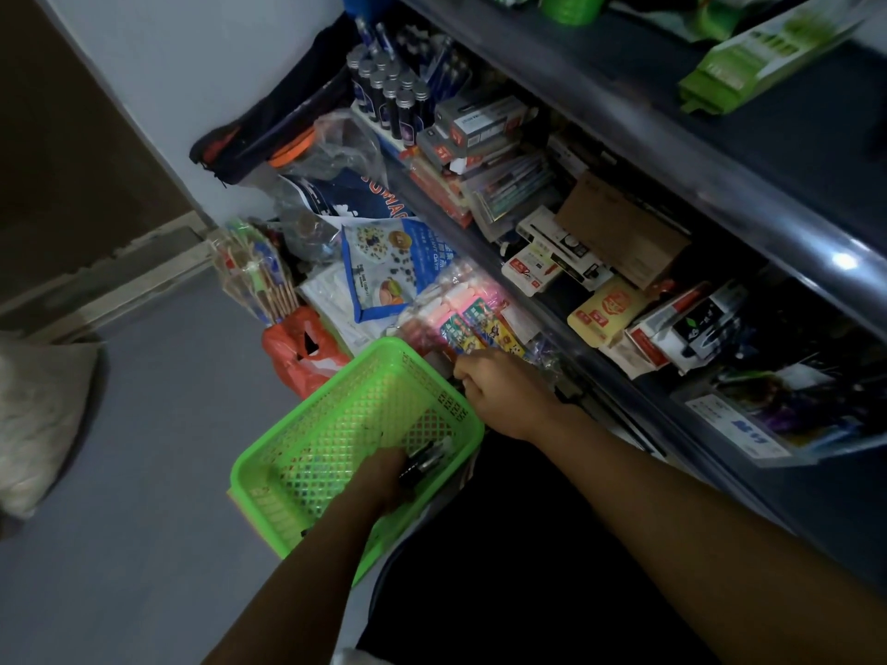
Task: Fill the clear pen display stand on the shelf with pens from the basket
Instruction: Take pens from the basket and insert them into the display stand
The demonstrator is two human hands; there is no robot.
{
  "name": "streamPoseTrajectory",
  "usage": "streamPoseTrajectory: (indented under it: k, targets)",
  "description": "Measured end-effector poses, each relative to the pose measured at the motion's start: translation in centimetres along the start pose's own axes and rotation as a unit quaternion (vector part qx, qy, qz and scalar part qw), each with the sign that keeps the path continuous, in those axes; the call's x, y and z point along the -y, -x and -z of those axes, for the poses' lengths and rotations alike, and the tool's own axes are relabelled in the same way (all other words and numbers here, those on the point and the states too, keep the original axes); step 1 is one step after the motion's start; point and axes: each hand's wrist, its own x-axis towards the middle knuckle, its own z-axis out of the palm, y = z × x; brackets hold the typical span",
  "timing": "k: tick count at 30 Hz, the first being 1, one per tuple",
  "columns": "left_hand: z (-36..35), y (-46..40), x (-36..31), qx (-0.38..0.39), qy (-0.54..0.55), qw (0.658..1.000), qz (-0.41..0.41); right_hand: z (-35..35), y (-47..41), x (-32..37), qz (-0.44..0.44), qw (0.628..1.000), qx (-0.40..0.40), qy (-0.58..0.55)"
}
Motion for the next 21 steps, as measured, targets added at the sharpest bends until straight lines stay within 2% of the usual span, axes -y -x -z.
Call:
streamPoseTrajectory:
  k: [21]
  targets:
    - [0.67,0.15,0.27,-0.015,0.014,1.000,-0.022,0.47,0.39,0.34,0.002,0.999,0.026,0.021]
